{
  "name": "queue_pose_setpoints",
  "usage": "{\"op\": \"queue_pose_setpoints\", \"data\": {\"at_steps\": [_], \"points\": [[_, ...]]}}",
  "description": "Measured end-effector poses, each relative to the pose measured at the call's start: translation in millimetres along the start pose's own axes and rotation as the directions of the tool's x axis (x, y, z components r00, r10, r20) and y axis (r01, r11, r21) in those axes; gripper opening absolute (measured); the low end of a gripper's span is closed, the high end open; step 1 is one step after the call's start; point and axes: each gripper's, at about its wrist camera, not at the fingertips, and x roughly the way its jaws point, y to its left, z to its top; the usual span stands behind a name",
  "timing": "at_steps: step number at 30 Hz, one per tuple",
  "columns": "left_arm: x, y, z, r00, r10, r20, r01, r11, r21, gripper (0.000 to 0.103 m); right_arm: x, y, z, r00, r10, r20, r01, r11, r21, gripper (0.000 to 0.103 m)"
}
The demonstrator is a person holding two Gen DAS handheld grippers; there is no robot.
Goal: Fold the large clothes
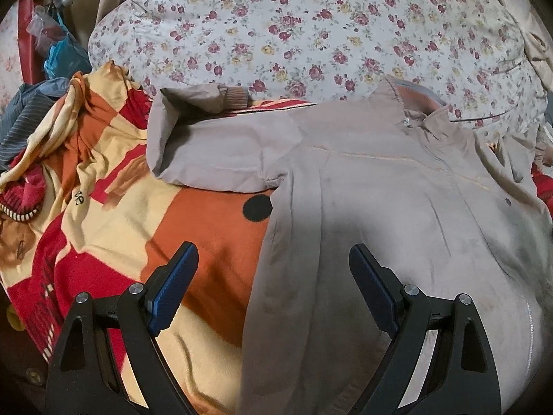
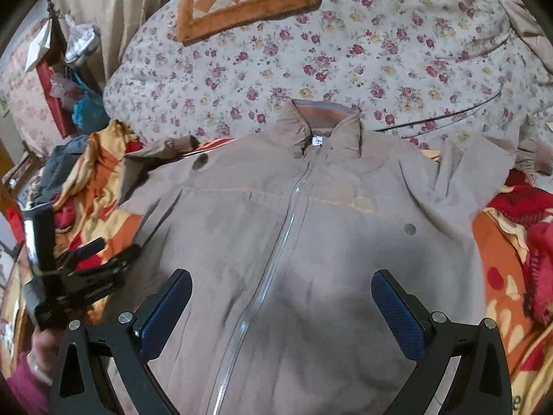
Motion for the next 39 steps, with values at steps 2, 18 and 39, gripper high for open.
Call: {"op": "queue_pose_setpoints", "data": {"at_steps": [2, 18, 39], "points": [[4, 0, 1, 1.0, -0.003, -0.007, 0.003, 1.0, -0.007, 0.089, 11, 1, 1, 1.0, -0.015, 0.001, 0.015, 1.0, 0.007, 0.103], [15, -16, 2, 1.0, 0.001, 0.001, -0.001, 0.999, 0.038, 0.089, 43, -3, -11, 0.996, -0.086, -0.012, 0.086, 0.996, 0.01, 0.103], [21, -14, -3, 1.0, -0.01, -0.02, 0.01, 1.0, 0.013, 0.089, 54, -12, -19, 0.992, -0.121, -0.035, 0.122, 0.992, 0.039, 0.103]]}}
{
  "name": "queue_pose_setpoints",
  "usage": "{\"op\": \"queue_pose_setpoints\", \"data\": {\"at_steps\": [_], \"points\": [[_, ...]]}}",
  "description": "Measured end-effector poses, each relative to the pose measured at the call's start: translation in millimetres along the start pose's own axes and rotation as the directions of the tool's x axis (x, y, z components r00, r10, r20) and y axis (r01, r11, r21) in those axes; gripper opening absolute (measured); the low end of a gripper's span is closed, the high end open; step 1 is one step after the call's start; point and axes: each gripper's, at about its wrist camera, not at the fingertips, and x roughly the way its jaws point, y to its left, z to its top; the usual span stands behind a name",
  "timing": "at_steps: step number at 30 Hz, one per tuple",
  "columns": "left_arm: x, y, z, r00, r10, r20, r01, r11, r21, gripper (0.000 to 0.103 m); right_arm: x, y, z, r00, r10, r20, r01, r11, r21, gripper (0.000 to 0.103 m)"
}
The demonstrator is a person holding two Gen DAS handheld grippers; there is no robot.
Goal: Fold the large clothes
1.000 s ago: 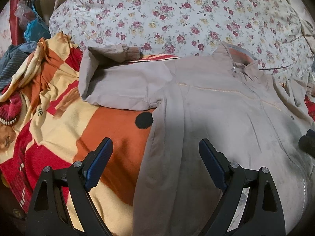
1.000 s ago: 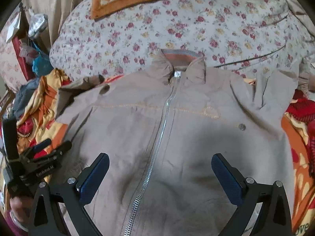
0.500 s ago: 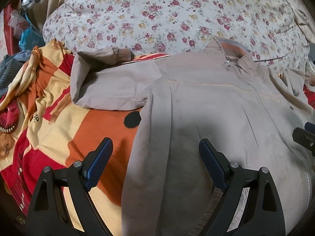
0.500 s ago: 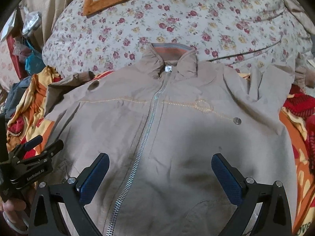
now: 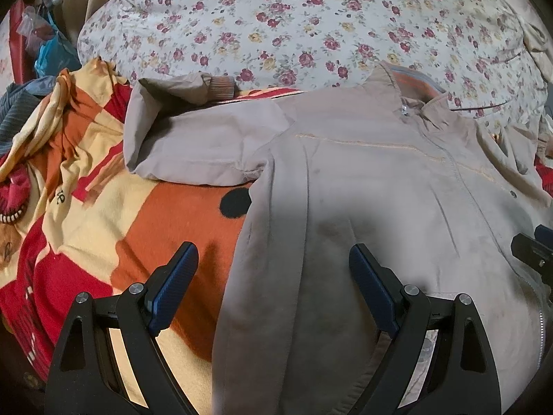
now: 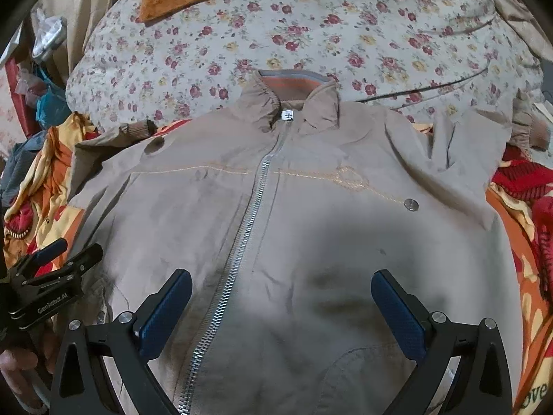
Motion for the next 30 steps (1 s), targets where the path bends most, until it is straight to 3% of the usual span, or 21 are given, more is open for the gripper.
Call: {"op": "queue_pose_setpoints", "data": {"at_steps": [30], "points": [[-7, 2, 3, 0.999, 0.011, 0.033, -0.011, 1.0, -0.011, 0.089, -5, -9, 3, 1.0, -0.02, 0.02, 0.019, 0.998, 0.068, 0.103]]}}
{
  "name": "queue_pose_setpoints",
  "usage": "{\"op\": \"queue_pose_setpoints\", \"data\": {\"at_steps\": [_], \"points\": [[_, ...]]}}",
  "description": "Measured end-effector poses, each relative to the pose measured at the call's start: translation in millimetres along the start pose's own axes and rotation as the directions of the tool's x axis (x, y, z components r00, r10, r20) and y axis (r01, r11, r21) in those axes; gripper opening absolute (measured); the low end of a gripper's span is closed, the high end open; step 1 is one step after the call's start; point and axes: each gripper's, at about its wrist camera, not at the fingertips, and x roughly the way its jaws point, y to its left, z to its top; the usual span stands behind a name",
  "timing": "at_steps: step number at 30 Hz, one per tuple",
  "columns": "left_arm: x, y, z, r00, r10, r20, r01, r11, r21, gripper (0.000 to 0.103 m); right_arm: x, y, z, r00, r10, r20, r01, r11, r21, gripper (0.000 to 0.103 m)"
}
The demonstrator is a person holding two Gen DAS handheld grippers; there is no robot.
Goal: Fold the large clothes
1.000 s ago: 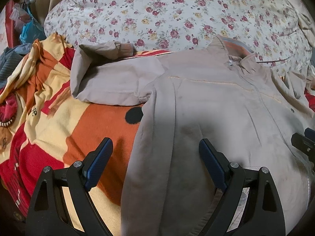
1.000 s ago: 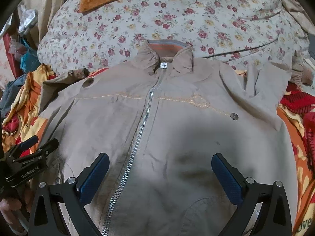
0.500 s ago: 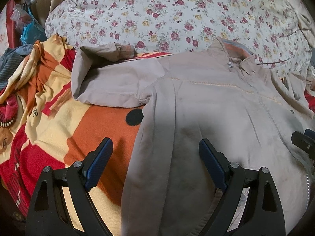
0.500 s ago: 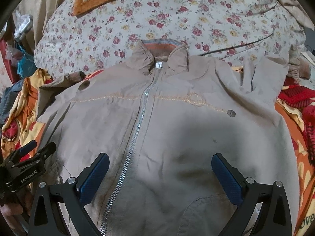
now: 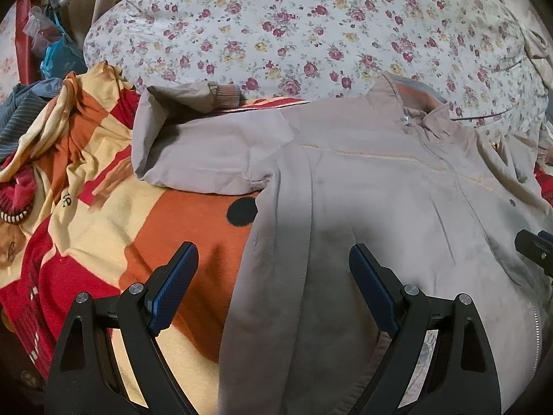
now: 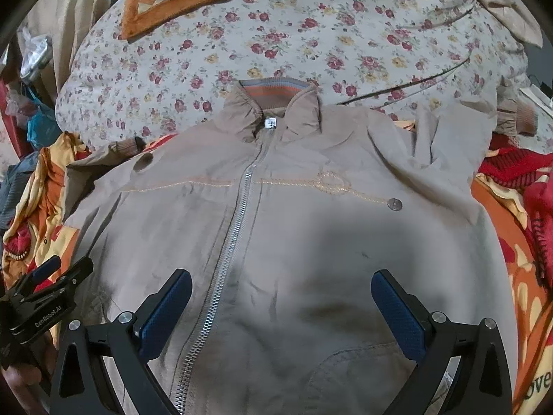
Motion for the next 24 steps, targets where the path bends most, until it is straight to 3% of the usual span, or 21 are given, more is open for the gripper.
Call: {"op": "queue_pose_setpoints", "data": {"at_steps": [24], "points": [[1, 10, 22, 1.0, 0.019, 0.002, -0.019, 0.998, -0.052, 0.089, -4, 22, 28, 0.999, 0.001, 0.035, 0.002, 0.997, -0.082, 0.103]]}}
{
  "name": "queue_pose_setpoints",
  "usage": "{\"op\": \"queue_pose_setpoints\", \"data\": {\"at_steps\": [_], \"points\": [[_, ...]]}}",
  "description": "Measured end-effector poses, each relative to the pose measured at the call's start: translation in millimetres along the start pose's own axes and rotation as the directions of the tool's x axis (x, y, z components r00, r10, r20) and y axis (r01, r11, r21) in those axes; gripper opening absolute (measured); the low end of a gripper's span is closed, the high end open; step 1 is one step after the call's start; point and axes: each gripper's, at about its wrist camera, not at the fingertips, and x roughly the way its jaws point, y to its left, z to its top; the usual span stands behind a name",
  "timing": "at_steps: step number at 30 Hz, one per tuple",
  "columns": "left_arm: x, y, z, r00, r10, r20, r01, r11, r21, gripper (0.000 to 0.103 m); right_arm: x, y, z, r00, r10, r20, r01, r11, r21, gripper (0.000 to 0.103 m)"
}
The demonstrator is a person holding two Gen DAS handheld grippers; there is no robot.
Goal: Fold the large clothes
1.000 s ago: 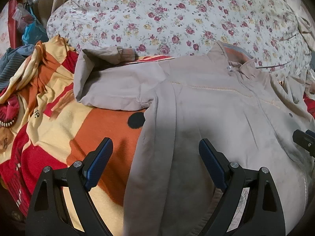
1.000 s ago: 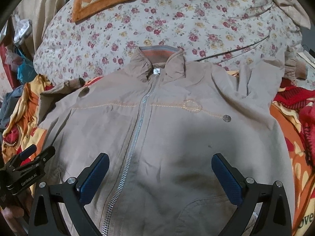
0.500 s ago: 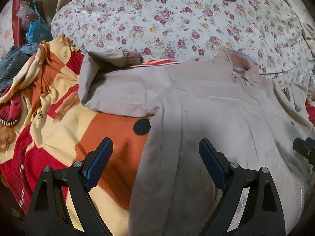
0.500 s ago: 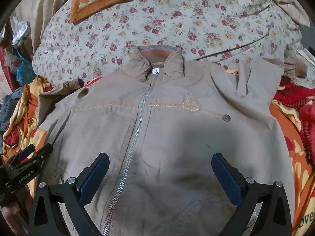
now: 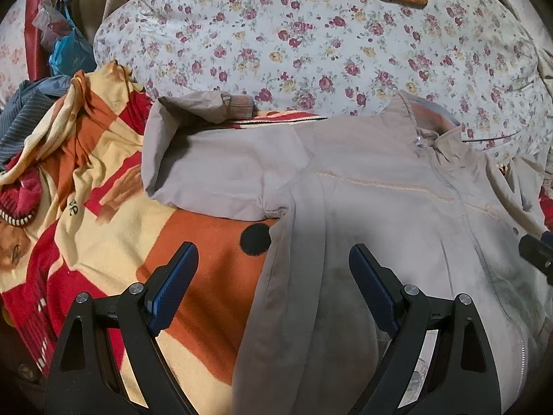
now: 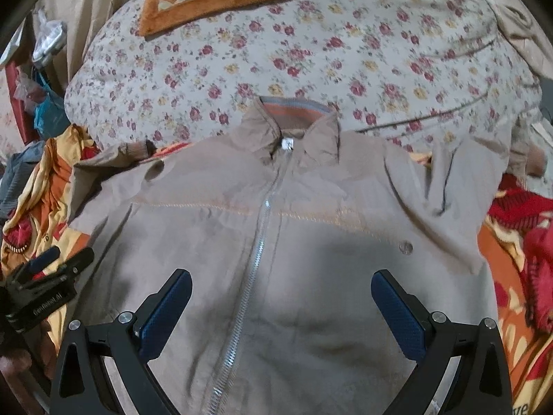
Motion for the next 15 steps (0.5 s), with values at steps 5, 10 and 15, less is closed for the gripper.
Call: {"op": "queue_pose_setpoints", "data": {"at_steps": [5, 10, 15], "points": [[4, 0, 0, 1.0, 0.011, -0.01, -0.01, 1.0, 0.007, 0.089, 6, -1, -5, 1.0, 0.023, -0.013, -0.023, 1.0, 0.02, 0.103], [7, -2, 3, 1.0, 0.02, -0.016, -0.019, 0.999, 0.027, 0.089, 16, -8, -12, 0.998, 0.033, -0.051, -0.031, 0.999, 0.045, 0.103], [12, 8, 15, 0.999, 0.023, -0.033, -0.021, 0.999, 0.047, 0.089, 13, -11, -11, 0.998, 0.034, -0.046, -0.031, 0.998, 0.048, 0.103]]}}
